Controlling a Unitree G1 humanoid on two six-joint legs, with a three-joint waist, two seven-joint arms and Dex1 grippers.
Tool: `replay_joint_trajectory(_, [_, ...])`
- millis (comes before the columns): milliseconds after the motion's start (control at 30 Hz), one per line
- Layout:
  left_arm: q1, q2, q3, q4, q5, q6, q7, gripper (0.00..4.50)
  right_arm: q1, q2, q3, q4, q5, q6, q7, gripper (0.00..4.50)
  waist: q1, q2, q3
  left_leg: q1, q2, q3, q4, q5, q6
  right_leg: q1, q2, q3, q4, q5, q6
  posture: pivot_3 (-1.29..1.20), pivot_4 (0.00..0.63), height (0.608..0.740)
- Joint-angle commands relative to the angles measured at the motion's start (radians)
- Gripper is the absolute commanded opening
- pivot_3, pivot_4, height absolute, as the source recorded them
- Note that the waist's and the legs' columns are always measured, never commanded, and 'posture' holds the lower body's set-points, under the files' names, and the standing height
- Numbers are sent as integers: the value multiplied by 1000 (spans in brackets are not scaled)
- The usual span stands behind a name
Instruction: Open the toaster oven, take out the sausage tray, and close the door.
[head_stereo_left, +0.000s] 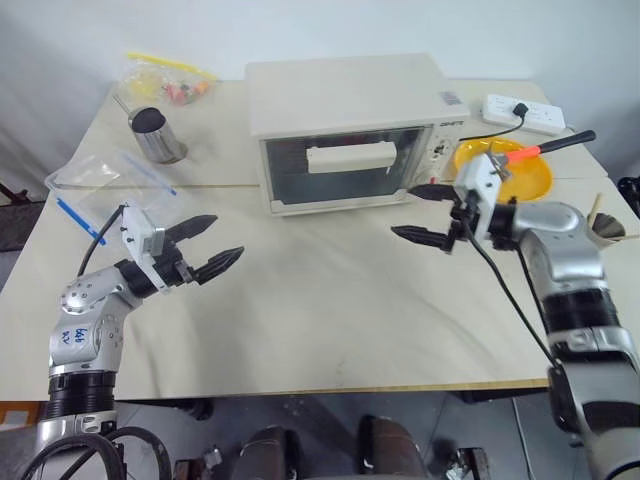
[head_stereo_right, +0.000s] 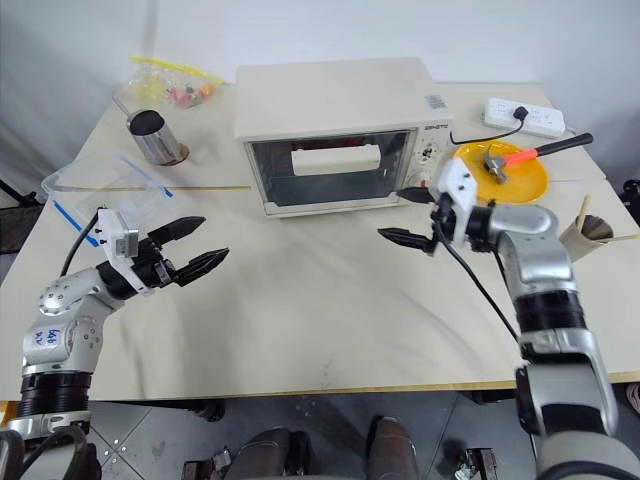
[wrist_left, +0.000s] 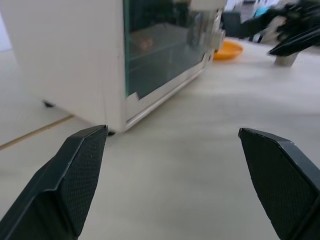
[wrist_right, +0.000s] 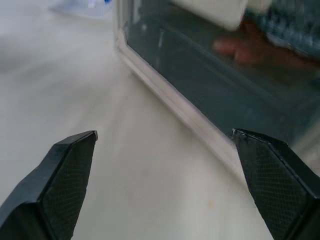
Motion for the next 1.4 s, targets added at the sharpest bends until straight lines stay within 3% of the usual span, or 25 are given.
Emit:
replay_joint_trajectory(33, [23, -3, 36, -72, -24, -15, 27, 4453, -136, 38, -6, 148, -26, -120, 35, 4500, -6, 0, 1, 0, 0, 0, 0, 1, 0, 0, 0, 0, 0, 0, 0, 0, 150, 740])
replay_joint_trajectory(333, [51, -12, 67, -113, -37, -10, 77, 4453, -232, 88, -5, 224, -34, -184, 144, 4500, -10, 0, 1, -2, 0, -4, 0, 1, 0, 0, 0, -1, 1, 0, 0, 0, 150, 740])
replay_joint_trajectory(700, [-26, 16, 73, -80, -78, 45, 58, 4453, -94, 43, 8, 58, -41, -129, 228, 4500, -12, 0, 1, -4, 0, -6, 0, 1, -1, -1, 0, -4, 1, 0, 0, 0, 150, 740])
replay_joint_trajectory(833, [-81, 30, 70, -35, -102, 67, 14, 3601, -74, 46, 6, 36, -39, -120, 216, 4500, -12, 0, 1, -4, 0, -6, 0, 2, -1, -1, 0, -4, 1, 0, 0, 0, 150, 740])
replay_joint_trajectory(1200, [-430, 15, -42, 343, -14, -7, -157, 85, -7, 29, -2, -54, -25, -82, 187, 4500, 3, 0, 1, -5, -3, -6, 1, 2, -1, -1, 1, -5, 1, 0, 0, 0, 150, 740])
replay_joint_trajectory(1400, [-554, -37, -110, 512, 70, -82, -202, 14, 26, 25, -9, -114, -16, -55, 159, 4500, 5, 0, 1, -6, -4, -6, 1, 2, -1, -1, 1, -6, 1, 0, 0, 0, 150, 740])
